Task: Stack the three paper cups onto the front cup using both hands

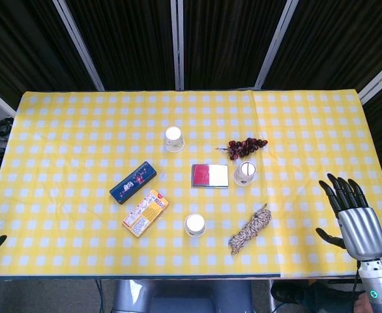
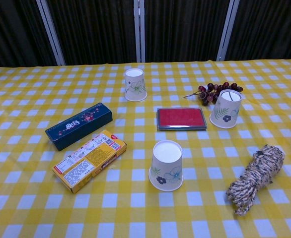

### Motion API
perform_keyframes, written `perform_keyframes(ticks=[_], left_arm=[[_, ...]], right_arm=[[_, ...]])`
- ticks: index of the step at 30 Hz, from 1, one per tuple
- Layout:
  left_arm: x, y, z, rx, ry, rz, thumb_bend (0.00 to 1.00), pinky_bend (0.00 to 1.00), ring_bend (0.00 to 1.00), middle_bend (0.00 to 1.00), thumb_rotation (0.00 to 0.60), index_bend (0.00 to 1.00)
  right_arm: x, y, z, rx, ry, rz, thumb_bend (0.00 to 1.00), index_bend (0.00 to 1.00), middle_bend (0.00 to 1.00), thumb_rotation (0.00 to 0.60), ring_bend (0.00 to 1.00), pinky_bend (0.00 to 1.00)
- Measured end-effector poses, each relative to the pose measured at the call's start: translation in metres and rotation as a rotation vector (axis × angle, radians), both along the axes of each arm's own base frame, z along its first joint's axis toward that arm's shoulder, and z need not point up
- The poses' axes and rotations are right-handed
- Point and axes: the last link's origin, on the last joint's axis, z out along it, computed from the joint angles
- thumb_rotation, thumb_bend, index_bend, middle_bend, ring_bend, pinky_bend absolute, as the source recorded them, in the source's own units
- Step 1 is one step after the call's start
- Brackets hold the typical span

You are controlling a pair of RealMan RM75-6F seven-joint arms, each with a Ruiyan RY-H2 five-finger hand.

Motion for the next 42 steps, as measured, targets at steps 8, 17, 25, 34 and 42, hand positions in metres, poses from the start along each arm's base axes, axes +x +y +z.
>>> perform_keyframes(ticks=[8, 17, 25, 34, 42], left_arm=[[-0.001, 0.001, -0.002, -0.004, 0.005, 0.012, 0.0, 0.0, 0.0, 0.0, 0.6, 0.0], [0.006, 0.007, -0.005, -0.01, 0.003, 0.005, 0.0, 0.0, 0.0, 0.0, 0.6, 0.0], [0.001, 0.021, -0.009, -0.038, 0.019, 0.04, 0.0, 0.0, 0.0, 0.0, 0.6, 0.0], [-0.003, 0.03, -0.013, -0.062, 0.022, 0.063, 0.0, 0.0, 0.0, 0.0, 0.6, 0.0], [-0.007, 0.035, -0.015, -0.074, 0.032, 0.08, 0.0, 0.0, 0.0, 0.0, 0.6, 0.0]], right_arm=[[-0.001, -0.002, -0.005, 0.025, 0.004, -0.004, 0.0, 0.07, 0.0, 0.6, 0.0, 0.0], [0.005, -0.038, -0.029, 0.166, 0.021, 0.013, 0.0, 0.07, 0.0, 0.6, 0.0, 0.0], [0.017, -0.12, -0.054, 0.289, 0.087, 0.034, 0.01, 0.1, 0.07, 0.6, 0.01, 0.23], [0.026, -0.177, -0.086, 0.38, 0.042, -0.068, 0.11, 0.14, 0.15, 0.6, 0.09, 0.29], [0.041, -0.189, -0.117, 0.452, -0.048, -0.101, 0.14, 0.18, 0.19, 0.6, 0.12, 0.3]])
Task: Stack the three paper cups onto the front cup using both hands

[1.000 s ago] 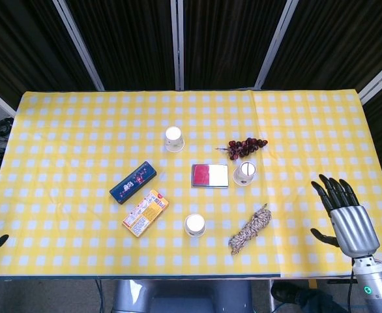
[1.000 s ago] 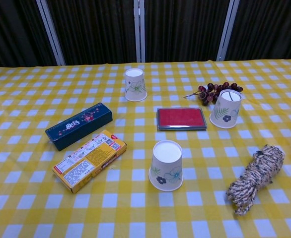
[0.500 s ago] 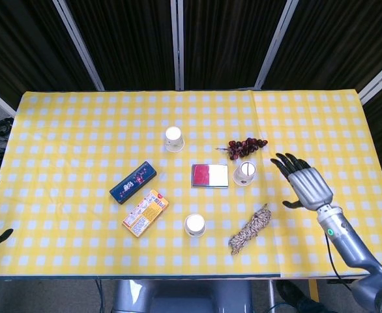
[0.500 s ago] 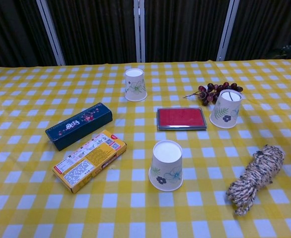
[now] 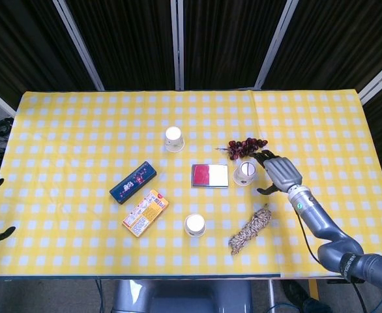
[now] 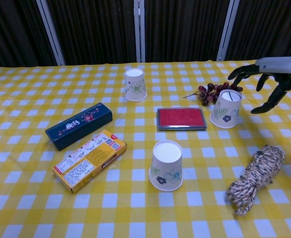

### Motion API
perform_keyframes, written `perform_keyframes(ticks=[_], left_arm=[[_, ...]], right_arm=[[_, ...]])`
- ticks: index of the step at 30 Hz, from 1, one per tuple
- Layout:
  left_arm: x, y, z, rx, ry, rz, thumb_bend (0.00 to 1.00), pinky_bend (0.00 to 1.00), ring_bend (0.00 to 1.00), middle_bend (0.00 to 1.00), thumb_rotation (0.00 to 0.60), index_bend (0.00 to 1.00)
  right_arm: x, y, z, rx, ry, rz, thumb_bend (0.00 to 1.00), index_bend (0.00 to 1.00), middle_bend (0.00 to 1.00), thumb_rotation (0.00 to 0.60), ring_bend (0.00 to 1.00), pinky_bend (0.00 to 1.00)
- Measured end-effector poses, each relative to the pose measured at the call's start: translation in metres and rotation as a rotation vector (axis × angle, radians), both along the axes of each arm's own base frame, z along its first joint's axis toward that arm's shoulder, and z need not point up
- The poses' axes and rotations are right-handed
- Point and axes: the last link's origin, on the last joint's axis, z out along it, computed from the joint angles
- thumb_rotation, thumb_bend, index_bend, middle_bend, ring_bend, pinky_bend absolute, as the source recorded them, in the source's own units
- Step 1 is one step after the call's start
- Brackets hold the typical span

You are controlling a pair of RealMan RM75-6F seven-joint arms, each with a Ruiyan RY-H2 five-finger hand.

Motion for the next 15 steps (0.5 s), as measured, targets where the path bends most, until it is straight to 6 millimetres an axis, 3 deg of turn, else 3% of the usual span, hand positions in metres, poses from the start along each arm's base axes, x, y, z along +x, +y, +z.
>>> perform_keyframes(ticks=[4, 11, 15], left_arm=[[-0.001, 0.001, -0.001, 0.0, 0.002, 0.006, 0.0, 0.0, 0.0, 0.0, 0.6, 0.0], [-0.002, 0.001, 0.0, 0.002, 0.0, 0.013, 0.0, 0.0, 0.0, 0.0, 0.6, 0.0], [-0.002, 0.001, 0.0, 0.002, -0.002, 0.011, 0.0, 0.0, 0.0, 0.0, 0.6, 0.0]], right_arm=[[0.006, -0.008, -0.013, 0.002, -0.012, -0.001, 0.24, 0.22, 0.2, 0.6, 0.15, 0.31], [0.015, -0.017, -0.027, 0.002, -0.017, -0.009, 0.25, 0.26, 0.28, 0.6, 0.22, 0.34], [0.017, -0.017, -0.03, -0.01, -0.006, 0.002, 0.26, 0.38, 0.39, 0.6, 0.33, 0.42]])
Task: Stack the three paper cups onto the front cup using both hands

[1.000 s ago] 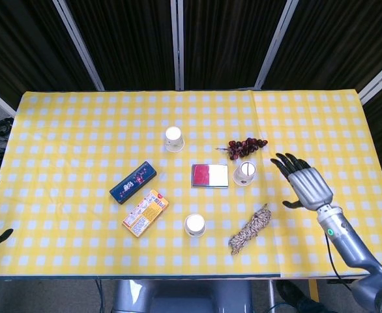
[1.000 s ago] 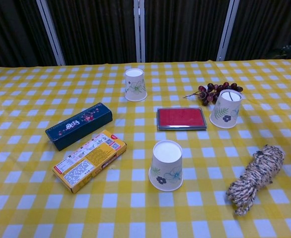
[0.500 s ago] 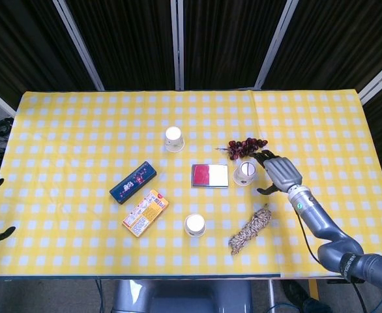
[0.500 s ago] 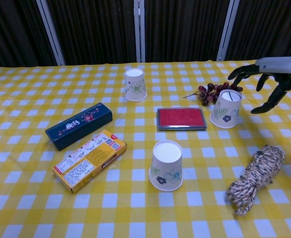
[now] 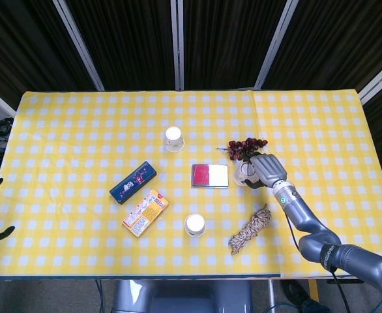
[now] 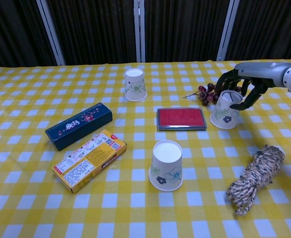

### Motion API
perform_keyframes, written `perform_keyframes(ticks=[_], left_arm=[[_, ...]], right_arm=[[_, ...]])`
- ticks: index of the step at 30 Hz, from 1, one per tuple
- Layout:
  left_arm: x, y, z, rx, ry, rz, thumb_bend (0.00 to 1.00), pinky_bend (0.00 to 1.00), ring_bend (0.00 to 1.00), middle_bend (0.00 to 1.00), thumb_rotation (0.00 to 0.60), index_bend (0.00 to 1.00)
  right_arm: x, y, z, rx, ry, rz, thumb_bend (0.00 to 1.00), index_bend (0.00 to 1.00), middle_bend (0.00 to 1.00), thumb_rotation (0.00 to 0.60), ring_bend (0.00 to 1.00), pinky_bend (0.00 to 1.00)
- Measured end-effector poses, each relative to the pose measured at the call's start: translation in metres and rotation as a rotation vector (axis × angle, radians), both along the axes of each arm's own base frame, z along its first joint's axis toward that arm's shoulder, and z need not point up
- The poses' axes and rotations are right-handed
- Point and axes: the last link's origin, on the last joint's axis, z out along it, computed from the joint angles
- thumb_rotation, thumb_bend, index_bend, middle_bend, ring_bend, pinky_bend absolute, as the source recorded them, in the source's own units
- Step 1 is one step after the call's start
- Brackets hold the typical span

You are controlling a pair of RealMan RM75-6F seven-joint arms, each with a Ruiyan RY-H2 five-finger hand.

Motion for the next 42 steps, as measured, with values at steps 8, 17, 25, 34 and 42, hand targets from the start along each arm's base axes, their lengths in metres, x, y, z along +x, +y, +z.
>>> perform_keyframes(ticks=[8, 17, 25, 34, 42], left_arm=[[0.0, 0.0, 0.0, -0.001, -0.003, -0.001, 0.0, 0.0, 0.0, 0.0, 0.6, 0.0], [0.0, 0.0, -0.001, -0.007, -0.005, 0.0, 0.0, 0.0, 0.0, 0.0, 0.6, 0.0], [0.0, -0.001, -0.002, -0.011, -0.011, 0.0, 0.0, 0.0, 0.0, 0.0, 0.6, 0.0], [-0.001, -0.004, 0.001, -0.008, -0.024, 0.0, 0.0, 0.0, 0.0, 0.0, 0.6, 0.0], [-0.002, -0.004, 0.002, -0.006, -0.026, 0.002, 0.0, 0.0, 0.0, 0.0, 0.6, 0.0]], right_arm=[[0.007, 0.003, 0.004, -0.03, -0.012, 0.03, 0.26, 0.42, 0.44, 0.6, 0.38, 0.45], [0.05, 0.031, 0.023, 0.031, -0.118, 0.163, 0.27, 0.42, 0.44, 0.6, 0.38, 0.45], [0.099, 0.069, 0.034, 0.127, -0.184, 0.359, 0.27, 0.42, 0.43, 0.6, 0.38, 0.45], [0.129, 0.101, 0.027, 0.211, -0.135, 0.511, 0.27, 0.41, 0.43, 0.6, 0.38, 0.45], [0.129, 0.106, 0.016, 0.25, -0.085, 0.503, 0.27, 0.41, 0.43, 0.6, 0.38, 0.45]])
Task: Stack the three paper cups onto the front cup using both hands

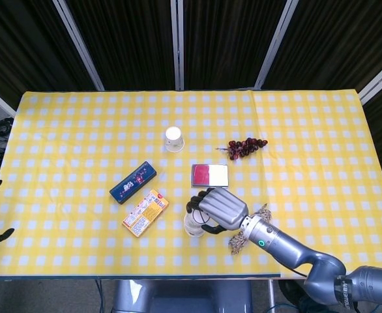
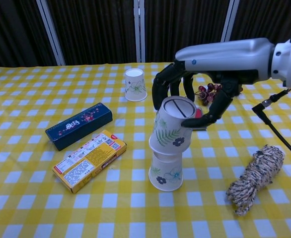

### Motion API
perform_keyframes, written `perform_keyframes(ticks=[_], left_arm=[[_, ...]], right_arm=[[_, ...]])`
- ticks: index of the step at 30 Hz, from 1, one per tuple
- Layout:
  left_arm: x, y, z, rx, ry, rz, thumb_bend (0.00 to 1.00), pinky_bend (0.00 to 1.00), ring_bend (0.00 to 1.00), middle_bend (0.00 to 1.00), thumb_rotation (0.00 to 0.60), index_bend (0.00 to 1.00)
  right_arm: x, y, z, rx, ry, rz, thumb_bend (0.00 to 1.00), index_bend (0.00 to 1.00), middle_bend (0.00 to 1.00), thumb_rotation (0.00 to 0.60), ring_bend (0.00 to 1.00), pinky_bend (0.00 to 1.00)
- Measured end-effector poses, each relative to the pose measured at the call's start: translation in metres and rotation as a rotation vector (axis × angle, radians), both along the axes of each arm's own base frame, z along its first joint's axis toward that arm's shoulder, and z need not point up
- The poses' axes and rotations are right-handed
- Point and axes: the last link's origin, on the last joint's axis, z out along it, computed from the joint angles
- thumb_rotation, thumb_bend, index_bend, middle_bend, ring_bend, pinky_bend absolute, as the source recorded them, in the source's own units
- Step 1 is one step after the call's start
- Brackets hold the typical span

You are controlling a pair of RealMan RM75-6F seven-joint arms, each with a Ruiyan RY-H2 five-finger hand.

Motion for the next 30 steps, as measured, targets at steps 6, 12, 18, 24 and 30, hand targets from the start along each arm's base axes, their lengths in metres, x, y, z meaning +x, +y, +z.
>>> perform_keyframes(ticks=[6, 12, 18, 24, 30], left_arm=[[-0.001, 0.001, -0.001, -0.001, 0.003, 0.003, 0.0, 0.0, 0.0, 0.0, 0.6, 0.0], [-0.001, 0.001, -0.001, -0.003, 0.002, 0.004, 0.0, 0.0, 0.0, 0.0, 0.6, 0.0], [0.0, 0.001, 0.0, 0.0, 0.0, 0.003, 0.0, 0.0, 0.0, 0.0, 0.6, 0.0], [-0.001, 0.001, 0.0, -0.001, -0.001, 0.005, 0.0, 0.0, 0.0, 0.0, 0.6, 0.0], [-0.002, 0.001, 0.0, 0.0, 0.0, 0.008, 0.0, 0.0, 0.0, 0.0, 0.6, 0.0]], right_arm=[[0.001, 0.004, -0.007, 0.017, 0.027, -0.005, 0.27, 0.41, 0.43, 0.6, 0.38, 0.45], [0.003, 0.005, -0.01, 0.015, 0.027, 0.0, 0.26, 0.39, 0.41, 0.6, 0.38, 0.45], [0.002, 0.007, -0.012, 0.041, 0.053, 0.002, 0.01, 0.0, 0.05, 0.6, 0.13, 0.28], [0.001, 0.009, -0.008, 0.05, 0.07, 0.004, 0.0, 0.0, 0.0, 0.6, 0.06, 0.22], [-0.003, 0.009, -0.001, 0.018, 0.079, 0.013, 0.0, 0.0, 0.0, 0.6, 0.02, 0.14]])
